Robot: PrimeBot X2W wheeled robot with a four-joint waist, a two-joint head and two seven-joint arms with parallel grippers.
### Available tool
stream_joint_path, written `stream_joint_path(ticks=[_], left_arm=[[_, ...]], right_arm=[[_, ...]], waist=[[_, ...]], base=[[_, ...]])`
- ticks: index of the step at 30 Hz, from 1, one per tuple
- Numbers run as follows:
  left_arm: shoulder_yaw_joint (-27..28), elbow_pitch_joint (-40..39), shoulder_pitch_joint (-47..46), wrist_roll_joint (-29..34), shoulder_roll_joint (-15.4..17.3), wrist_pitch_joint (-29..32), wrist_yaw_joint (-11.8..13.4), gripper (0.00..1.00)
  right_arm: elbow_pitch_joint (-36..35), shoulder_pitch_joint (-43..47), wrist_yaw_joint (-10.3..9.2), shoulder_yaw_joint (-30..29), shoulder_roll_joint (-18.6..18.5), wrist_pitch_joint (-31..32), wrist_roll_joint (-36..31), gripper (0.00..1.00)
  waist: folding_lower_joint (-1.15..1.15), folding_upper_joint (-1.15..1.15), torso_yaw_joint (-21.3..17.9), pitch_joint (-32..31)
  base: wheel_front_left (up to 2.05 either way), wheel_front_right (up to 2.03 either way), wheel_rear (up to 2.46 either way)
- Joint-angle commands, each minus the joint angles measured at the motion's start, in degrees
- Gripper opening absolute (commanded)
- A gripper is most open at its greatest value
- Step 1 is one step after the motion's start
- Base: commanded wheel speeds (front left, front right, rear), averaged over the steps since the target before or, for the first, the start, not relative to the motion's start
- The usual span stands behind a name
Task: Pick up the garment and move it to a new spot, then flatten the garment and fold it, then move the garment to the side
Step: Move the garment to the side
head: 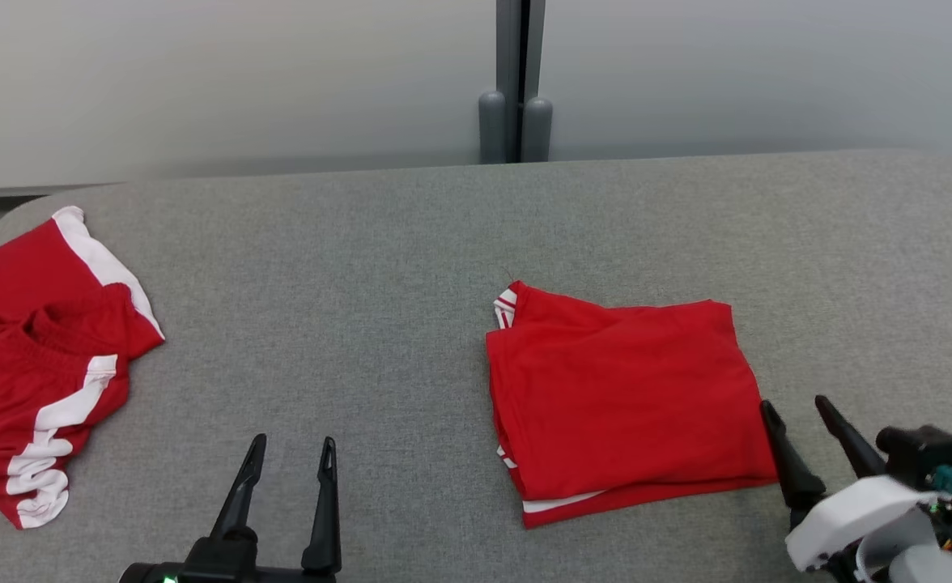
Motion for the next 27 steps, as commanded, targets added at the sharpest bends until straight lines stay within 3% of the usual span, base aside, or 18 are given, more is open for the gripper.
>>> stream_joint_path(ticks=[1, 5, 10, 11, 12, 13, 19, 27], left_arm=[[-0.2, 0.0, -0.8, 0.5, 0.2, 0.0, -0.3, 1.00], [-1.4, 0.2, -2.9, 0.5, 0.2, 0.0, -0.3, 1.00], [-2.3, 0.5, -5.2, 0.5, 0.2, 0.0, -0.5, 1.00], [-2.4, 0.4, -5.6, 0.5, 0.2, 0.0, -0.4, 1.00], [-2.6, 0.4, -5.9, 0.5, 0.2, 0.0, -0.3, 1.00], [-2.7, 0.3, -6.3, 0.5, 0.2, 0.0, -0.1, 1.00], [-3.3, -0.2, -8.3, 1.0, 0.2, 0.0, 0.3, 1.00], [-3.6, -1.8, -12.2, 3.5, 0.2, 0.0, -1.1, 1.00]], right_arm=[[0.7, -2.0, -0.03, 1.3, -1.4, 1.3, 2.7, 1.00], [1.8, -7.2, -0.03, 6.1, -6.2, 7.3, 15.1, 1.00], [0.3, -11.0, -0.02, 12.1, -11.3, 14.9, 25.6, 1.00], [0.2, -11.6, -0.02, 13.1, -12.1, 15.7, 27.0, 0.89], [0.3, -12.2, -0.02, 13.9, -12.9, 16.1, 27.7, 0.24], [0.2, -12.8, -0.02, 14.9, -13.5, 16.4, 28.5, 0.00], [0.7, -18.7, -0.03, 16.5, -16.5, 12.6, 31.1, 0.00], [3.1, -29.6, -0.03, 16.3, -21.7, 8.5, 29.2, 0.00]], waist=[[0.00, 0.00, 0.8, 2.3], [0.00, 0.00, 1.7, 5.0], [0.00, 0.00, 2.9, 8.1], [0.00, 0.00, 3.2, 8.8], [0.00, 0.00, 3.3, 9.4], [0.00, 0.00, 3.4, 10.0], [0.00, 0.00, 2.9, 14.1], [0.00, 0.00, 0.0, 20.9]], base=[[0.00, 0.00, 0.00], [0.00, 0.00, 0.00], [0.00, 0.00, 0.00], [0.00, 0.00, 0.00], [0.00, 0.00, 0.00], [0.00, 0.00, 0.00], [0.00, 0.00, 0.00], [0.00, 0.00, 0.00]])
